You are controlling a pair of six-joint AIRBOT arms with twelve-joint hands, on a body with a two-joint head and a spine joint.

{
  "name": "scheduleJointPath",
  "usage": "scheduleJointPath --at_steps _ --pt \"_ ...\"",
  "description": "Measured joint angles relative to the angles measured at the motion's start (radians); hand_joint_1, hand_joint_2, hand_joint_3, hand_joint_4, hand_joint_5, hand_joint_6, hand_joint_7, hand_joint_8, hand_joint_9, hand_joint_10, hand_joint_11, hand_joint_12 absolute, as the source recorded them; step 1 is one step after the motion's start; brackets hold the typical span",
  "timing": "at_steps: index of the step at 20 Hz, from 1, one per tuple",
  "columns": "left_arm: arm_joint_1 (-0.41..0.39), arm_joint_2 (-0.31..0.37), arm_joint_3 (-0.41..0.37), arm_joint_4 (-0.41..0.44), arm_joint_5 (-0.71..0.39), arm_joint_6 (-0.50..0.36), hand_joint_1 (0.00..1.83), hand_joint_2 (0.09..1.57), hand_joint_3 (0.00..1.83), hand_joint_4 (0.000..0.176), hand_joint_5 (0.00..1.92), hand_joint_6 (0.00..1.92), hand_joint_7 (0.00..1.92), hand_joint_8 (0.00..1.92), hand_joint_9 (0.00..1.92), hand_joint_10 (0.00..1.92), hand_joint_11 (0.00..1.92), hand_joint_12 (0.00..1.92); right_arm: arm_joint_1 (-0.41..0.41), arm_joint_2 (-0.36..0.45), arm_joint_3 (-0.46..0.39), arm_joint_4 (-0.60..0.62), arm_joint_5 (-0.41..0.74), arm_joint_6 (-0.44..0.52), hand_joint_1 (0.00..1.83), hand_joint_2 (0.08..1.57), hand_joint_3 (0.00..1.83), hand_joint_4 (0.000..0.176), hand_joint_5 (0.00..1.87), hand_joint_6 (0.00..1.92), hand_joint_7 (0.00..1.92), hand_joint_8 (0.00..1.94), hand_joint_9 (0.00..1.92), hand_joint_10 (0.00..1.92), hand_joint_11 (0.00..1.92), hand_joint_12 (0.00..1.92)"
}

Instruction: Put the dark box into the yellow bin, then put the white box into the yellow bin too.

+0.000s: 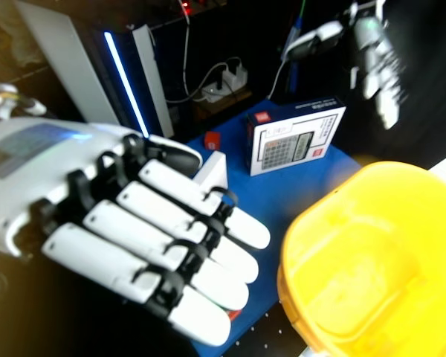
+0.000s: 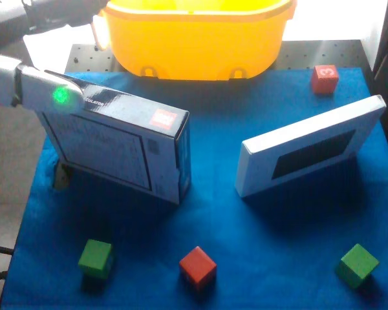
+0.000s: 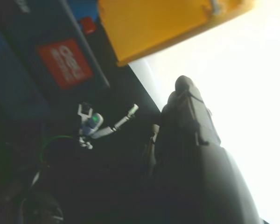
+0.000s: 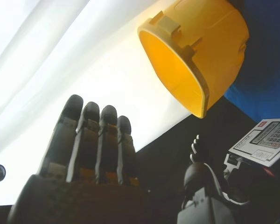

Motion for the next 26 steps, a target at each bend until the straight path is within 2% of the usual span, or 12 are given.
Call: scheduleJointPath --at_steps 8,13,14,15,16,17,18,19,20,22,24,26 --pt "0.0 -0.031 0.019 0.122 0.079 -0.064 0.51 0.63 0.0 0.176 0.0 0.0 0.0 0.0 0.06 0.0 0.12 0.05 -0.002 0.0 0.0 0.0 0.0 0.0 0.0 1.12 0.01 0.0 0.29 0.0 0.32 0.0 0.27 0.0 0.2 0.19" --pt "-0.002 -0.108 0.094 0.142 0.113 -0.088 0.73 0.71 0.0 0.161 0.04 0.0 0.16 0.01 0.16 0.01 0.12 0.05 -0.003 0.0 0.0 0.001 -0.001 0.0 0.0 1.12 0.01 0.0 0.32 0.01 0.33 0.0 0.26 0.0 0.17 0.17" --pt "-0.009 -0.132 0.125 0.143 0.118 -0.116 0.8 0.69 0.0 0.152 0.07 0.01 0.17 0.01 0.16 0.01 0.1 0.04 -0.003 0.0 0.0 0.001 -0.001 0.0 0.0 1.13 0.01 0.0 0.33 0.01 0.33 0.0 0.25 0.0 0.17 0.17" --pt "-0.013 -0.16 0.161 0.146 0.117 -0.161 0.93 0.69 0.0 0.115 0.14 0.01 0.18 0.0 0.16 0.0 0.08 0.03 -0.003 0.0 0.0 0.0 -0.001 0.0 0.0 1.15 0.01 0.0 0.36 0.02 0.35 0.01 0.27 0.01 0.19 0.19" --pt "-0.016 -0.18 0.183 0.152 0.117 -0.185 1.08 0.74 0.0 0.025 0.27 0.02 0.3 0.01 0.27 0.01 0.21 0.09 -0.003 0.0 0.0 0.001 -0.001 0.0 0.0 1.17 0.01 0.0 0.39 0.01 0.37 0.0 0.29 0.01 0.21 0.2" --pt "-0.018 -0.188 0.184 0.153 0.124 -0.185 1.12 0.78 0.0 0.0 0.48 0.02 0.51 0.02 0.47 0.03 0.42 0.17 -0.003 0.0 0.0 0.001 -0.001 0.0 0.0 1.17 0.0 0.0 0.41 0.01 0.37 0.01 0.29 0.0 0.21 0.2" --pt "-0.018 -0.193 0.187 0.154 0.13 -0.191 1.27 0.86 0.0 0.0 0.87 0.06 0.95 0.08 0.91 0.08 0.75 0.35 -0.003 0.001 -0.001 0.001 -0.001 0.0 0.0 1.19 0.01 0.0 0.41 0.01 0.38 0.01 0.3 0.01 0.21 0.21" --pt "-0.018 -0.193 0.187 0.156 0.131 -0.193 1.38 0.98 0.0 0.0 1.24 0.14 1.15 0.56 1.05 0.77 0.93 0.74 -0.003 0.002 -0.001 0.001 -0.001 0.0 0.0 1.19 0.01 0.0 0.42 0.01 0.39 0.01 0.3 0.01 0.21 0.21" --pt "-0.018 -0.192 0.185 0.156 0.133 -0.197 1.4 0.99 0.0 0.0 1.34 0.14 1.2 0.6 1.12 0.85 0.96 0.92 -0.003 0.003 -0.001 0.001 -0.001 0.0 0.0 1.18 0.0 0.0 0.43 0.01 0.39 0.01 0.3 0.01 0.21 0.21" --pt "-0.018 -0.172 0.161 0.174 0.127 -0.203 1.41 1.0 0.0 0.0 1.3 0.24 1.3 0.37 1.15 0.92 0.98 1.04 -0.003 0.005 -0.001 0.002 -0.001 0.0 0.0 1.17 0.0 0.0 0.43 0.01 0.39 0.0 0.29 0.0 0.19 0.2" --pt "-0.018 -0.158 0.146 0.188 0.127 -0.201 1.41 1.01 0.0 0.0 1.31 0.2 1.22 0.52 1.12 0.99 0.94 1.09 -0.003 0.005 -0.005 0.002 -0.001 0.0 0.0 1.18 0.0 0.0 0.43 0.01 0.38 0.0 0.28 0.0 0.19 0.21" --pt "-0.018 -0.151 0.137 0.193 0.131 -0.201 1.41 1.0 0.0 0.0 1.21 0.46 1.27 0.38 1.17 0.89 0.97 1.03 -0.003 0.004 -0.006 0.002 -0.001 0.0 0.0 1.18 0.0 0.0 0.42 0.0 0.38 0.0 0.29 0.0 0.21 0.22"
